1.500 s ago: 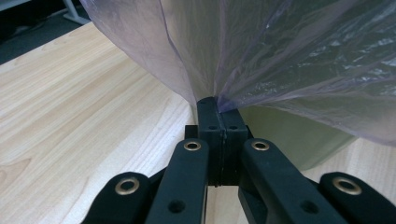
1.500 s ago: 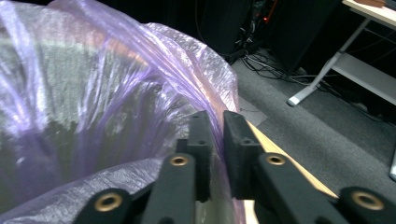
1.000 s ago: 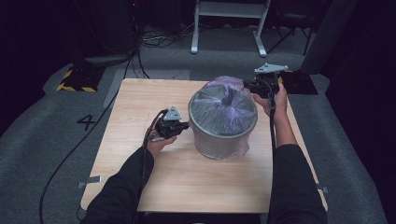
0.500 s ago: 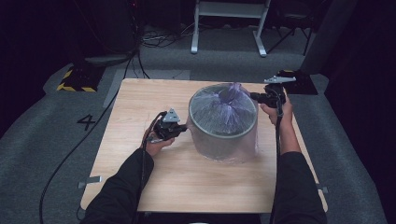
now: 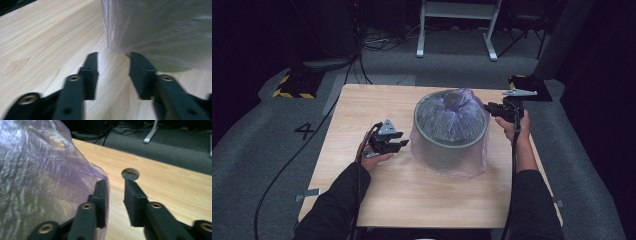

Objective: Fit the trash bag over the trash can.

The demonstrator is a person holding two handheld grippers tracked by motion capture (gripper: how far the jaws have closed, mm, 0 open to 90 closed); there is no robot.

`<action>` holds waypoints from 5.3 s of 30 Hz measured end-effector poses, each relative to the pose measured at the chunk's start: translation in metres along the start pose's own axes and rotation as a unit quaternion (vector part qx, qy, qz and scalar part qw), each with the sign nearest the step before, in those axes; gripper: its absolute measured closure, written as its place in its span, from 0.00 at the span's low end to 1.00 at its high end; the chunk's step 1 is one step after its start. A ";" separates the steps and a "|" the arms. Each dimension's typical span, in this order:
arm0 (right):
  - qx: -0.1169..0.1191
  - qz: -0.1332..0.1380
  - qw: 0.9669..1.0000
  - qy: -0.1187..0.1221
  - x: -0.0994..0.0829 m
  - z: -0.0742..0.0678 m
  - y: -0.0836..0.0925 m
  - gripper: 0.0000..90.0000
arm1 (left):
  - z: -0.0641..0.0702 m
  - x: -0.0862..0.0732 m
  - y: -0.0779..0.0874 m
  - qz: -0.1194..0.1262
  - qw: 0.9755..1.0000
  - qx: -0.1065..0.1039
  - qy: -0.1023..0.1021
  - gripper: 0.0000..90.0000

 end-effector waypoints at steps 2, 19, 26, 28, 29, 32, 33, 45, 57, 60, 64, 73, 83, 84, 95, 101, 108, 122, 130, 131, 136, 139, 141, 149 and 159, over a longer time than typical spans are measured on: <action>0.003 0.007 1.000 0.004 0.003 -0.001 0.007 0.62 | 0.002 -0.004 0.009 -0.003 1.000 -0.008 0.008 0.49; 0.110 0.090 0.983 0.113 0.048 -0.076 0.084 0.30 | 0.040 -0.053 0.044 -0.038 0.998 -0.040 0.006 0.17; 0.127 0.071 0.978 0.148 0.055 -0.118 0.081 0.30 | 0.054 -0.072 0.046 -0.062 0.998 -0.031 -0.010 0.17; 0.117 0.059 0.979 0.157 0.056 -0.128 0.076 0.30 | 0.058 -0.075 0.047 -0.066 0.997 -0.031 -0.011 0.18; 0.116 0.053 0.979 0.161 0.056 -0.133 0.074 0.30 | 0.060 -0.077 0.048 -0.066 0.997 -0.033 -0.008 0.18; 0.126 0.038 0.976 0.173 0.055 -0.150 0.066 0.32 | 0.065 -0.082 0.050 -0.072 0.997 -0.035 -0.009 0.17; 0.123 0.028 0.976 0.179 0.054 -0.154 0.062 0.32 | 0.066 -0.084 0.051 -0.073 0.997 -0.036 -0.009 0.17; 0.108 -0.085 0.965 0.221 0.021 -0.166 0.030 0.36 | 0.067 -0.091 0.052 -0.076 0.996 -0.042 -0.004 0.17; 0.095 -0.138 0.963 0.213 0.008 -0.153 0.030 0.34 | 0.067 -0.091 0.051 -0.075 0.996 -0.047 -0.007 0.16; 0.092 -0.154 0.959 0.218 0.003 -0.152 0.029 0.33 | 0.067 -0.091 0.051 -0.075 0.996 -0.047 -0.008 0.16; 0.088 -0.169 0.958 0.217 0.000 -0.150 0.027 0.32 | 0.067 -0.091 0.050 -0.075 0.996 -0.047 -0.008 0.16; 0.074 -0.186 0.954 0.224 -0.004 -0.151 0.024 0.29 | 0.067 -0.091 0.050 -0.075 0.996 -0.047 -0.008 0.16; 0.076 -0.095 0.975 0.189 0.014 -0.145 0.046 0.26 | 0.067 -0.091 0.050 -0.076 0.996 -0.048 -0.008 0.16; 0.079 -0.087 0.976 0.184 0.016 -0.144 0.050 0.26 | 0.067 -0.091 0.050 -0.076 0.996 -0.048 -0.008 0.16; 0.079 -0.013 0.983 0.164 0.016 -0.129 0.100 0.24 | 0.067 -0.091 0.050 -0.076 0.996 -0.047 -0.008 0.16; 0.074 0.002 0.983 0.166 -0.001 -0.119 0.121 0.23 | 0.067 -0.091 0.050 -0.076 0.996 -0.047 -0.008 0.16; 0.058 0.003 0.982 0.180 -0.021 -0.111 0.135 0.22 | 0.067 -0.090 0.050 -0.075 0.996 -0.047 -0.008 0.16; 0.051 -0.018 0.986 0.156 -0.079 -0.083 0.120 0.22 | 0.067 -0.090 0.050 -0.075 0.996 -0.048 -0.008 0.16; 0.028 -0.061 0.988 0.141 -0.118 -0.069 0.108 0.22 | 0.067 -0.090 0.050 -0.075 0.996 -0.050 -0.010 0.16; 0.025 -0.066 0.988 0.140 -0.123 -0.067 0.107 0.22 | 0.067 -0.090 0.050 -0.075 0.996 -0.050 -0.010 0.16; 0.009 -0.086 0.986 0.141 -0.144 -0.059 0.098 0.22 | 0.067 -0.090 0.050 -0.075 0.996 -0.050 -0.010 0.16; -0.014 -0.104 0.981 0.162 -0.159 -0.051 0.089 0.21 | 0.067 -0.090 0.050 -0.075 0.996 -0.050 -0.010 0.16; -0.009 -0.117 0.980 0.159 -0.169 -0.048 0.084 0.21 | 0.067 -0.090 0.050 -0.075 0.996 -0.050 -0.010 0.16; -0.013 -0.132 0.979 0.156 -0.191 -0.041 0.080 0.21 | 0.066 -0.090 0.050 -0.076 0.996 -0.050 -0.010 0.16; 0.000 -0.133 0.983 0.130 -0.210 -0.035 0.086 0.21 | 0.066 -0.090 0.050 -0.076 0.996 -0.049 -0.010 0.16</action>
Point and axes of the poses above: each handheld gripper's, and its own axes: y roughly backward along the jaws, x roughly out of its top, z roughly to its right, the point moved 8 cm from there along -y, roughly forward along the jaws, and after that the axes turned 6 degrees about -y, right-handed, at the moved point
